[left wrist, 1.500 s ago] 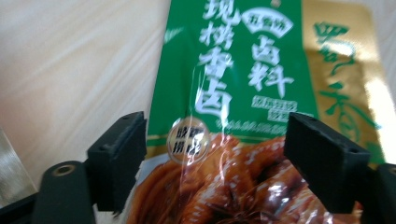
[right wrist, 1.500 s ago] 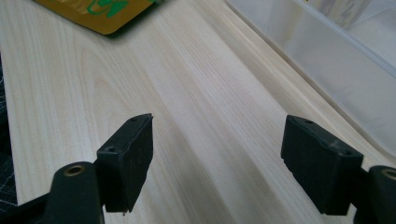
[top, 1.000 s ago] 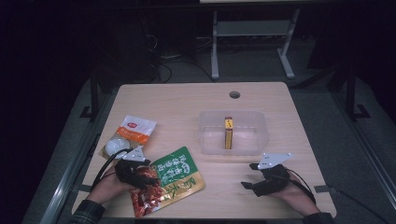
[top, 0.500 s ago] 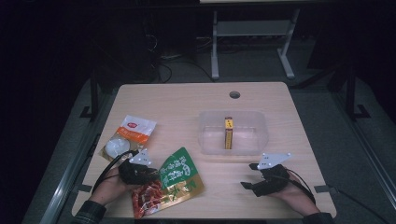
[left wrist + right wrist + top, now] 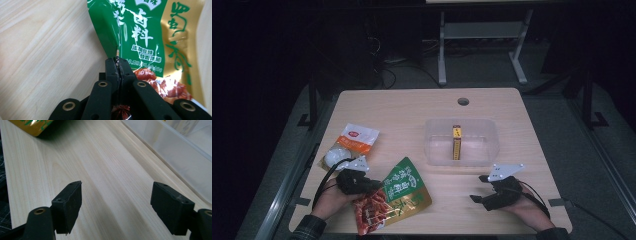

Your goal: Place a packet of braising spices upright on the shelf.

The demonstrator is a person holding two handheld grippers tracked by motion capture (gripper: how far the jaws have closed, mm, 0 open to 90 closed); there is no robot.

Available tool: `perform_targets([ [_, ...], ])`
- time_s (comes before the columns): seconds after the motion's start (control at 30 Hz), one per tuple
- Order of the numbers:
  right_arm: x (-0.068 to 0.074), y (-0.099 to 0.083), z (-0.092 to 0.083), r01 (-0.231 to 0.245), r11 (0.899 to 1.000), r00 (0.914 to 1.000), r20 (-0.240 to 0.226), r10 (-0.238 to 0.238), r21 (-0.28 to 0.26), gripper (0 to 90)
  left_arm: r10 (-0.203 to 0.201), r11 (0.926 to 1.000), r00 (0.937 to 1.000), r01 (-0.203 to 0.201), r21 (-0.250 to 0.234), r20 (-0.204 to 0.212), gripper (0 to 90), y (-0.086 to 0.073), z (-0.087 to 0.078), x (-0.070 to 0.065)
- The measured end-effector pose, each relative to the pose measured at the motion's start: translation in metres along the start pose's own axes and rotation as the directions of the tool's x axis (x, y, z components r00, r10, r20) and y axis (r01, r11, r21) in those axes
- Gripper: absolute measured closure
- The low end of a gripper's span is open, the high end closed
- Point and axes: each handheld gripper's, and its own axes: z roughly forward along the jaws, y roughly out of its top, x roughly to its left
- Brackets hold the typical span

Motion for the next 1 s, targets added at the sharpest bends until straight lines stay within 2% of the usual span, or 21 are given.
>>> perform_targets([
  [0.1, 0.0, 0.0, 0.0, -0.001, 1.0, 1.0, 0.001, 0.001, 0.004, 24.5, -0.021, 0.9992, 0.9998, 0.021, -0.034, 0.007, 88.9, 0.002, -0.004, -0.001],
  [0.13, 0.0, 0.0, 0.0, -0.001, 1.0, 1.0, 0.0, 0.001, 0.005, 24.4, -0.009, 0.999, 0.9999, 0.009, -0.043, 0.009, 88.9, 0.003, -0.006, -0.001],
  [0.2, 0.001, 0.001, 0.0, -0.002, 1.0, 1.0, -0.001, 0.002, 0.005, 23.7, -0.03, 0.9969, 0.9995, 0.031, -0.073, 0.011, 89.0, 0.005, -0.009, -0.003],
  [0.27, 0.001, 0.001, -0.001, -0.008, 1.0, 1.0, -0.001, 0.008, -0.001, 23.6, -0.023, 0.9958, 0.9997, 0.024, -0.088, 0.006, 89.0, 0.007, -0.012, -0.003],
  [0.33, 0.002, 0.001, -0.002, -0.013, 1.0, 0.9999, -0.008, 0.013, -0.01, 24.7, -0.048, 0.9916, 0.9988, 0.049, -0.12, 0.011, 89.0, 0.008, -0.014, -0.005],
  [0.37, 0.003, 0.002, -0.003, -0.012, 1.0, 0.9999, -0.011, 0.012, -0.021, 25.4, -0.037, 0.9906, 0.9992, 0.038, -0.131, 0.012, 89.0, 0.009, -0.016, -0.004],
  [0.4, 0.004, 0.002, -0.003, -0.009, 0.999, 0.9999, -0.013, 0.009, -0.034, 26.3, -0.051, 0.9873, 0.9986, 0.053, -0.15, 0.017, 89.0, 0.01, -0.017, -0.006],
  [0.5, 0.007, 0.005, -0.005, -0.009, 0.998, 0.9998, -0.02, 0.008, -0.058, 25.2, -0.042, 0.9834, 0.999, 0.045, -0.176, 0.018, 89.0, 0.013, -0.02, -0.007],
  [0.63, 0.008, 0.008, -0.004, -0.028, 0.997, 0.9985, -0.048, 0.025, -0.069, 26.3, -0.045, 0.973, 0.9989, 0.047, -0.226, 0.015, 89.2, 0.017, -0.024, -0.011],
  [0.73, 0.011, 0.01, -0.002, -0.026, 0.996, 0.9959, -0.088, 0.018, -0.085, 31.4, -0.041, 0.9657, 0.9992, 0.04, -0.257, 0.002, 89.3, 0.021, -0.026, -0.013],
  [0.8, 0.014, 0.014, 0.0, -0.023, 0.995, 0.9931, -0.117, 0.012, -0.1, 31.6, -0.051, 0.9561, 0.9987, 0.051, -0.288, 0.005, 89.4, 0.025, -0.027, -0.014],
  [0.83, 0.016, 0.017, 0.002, -0.029, 0.993, 0.9901, -0.14, 0.013, -0.11, 31.6, -0.051, 0.9561, 0.9987, 0.051, -0.288, 0.005, 89.4, 0.025, -0.027, -0.014],
  [0.9, 0.018, 0.021, 0.005, -0.019, 0.992, 0.9888, -0.149, 0.001, -0.121, 31.6, -0.06, 0.9474, 0.9981, 0.06, -0.314, 0.01, 89.4, 0.029, -0.028, -0.015],
  [1.0, 0.021, 0.03, 0.009, -0.005, 0.989, 0.988, -0.153, -0.017, -0.148, 31.6, -0.045, 0.9389, 0.999, 0.044, -0.341, 0.007, 89.5, 0.035, -0.03, -0.017],
])
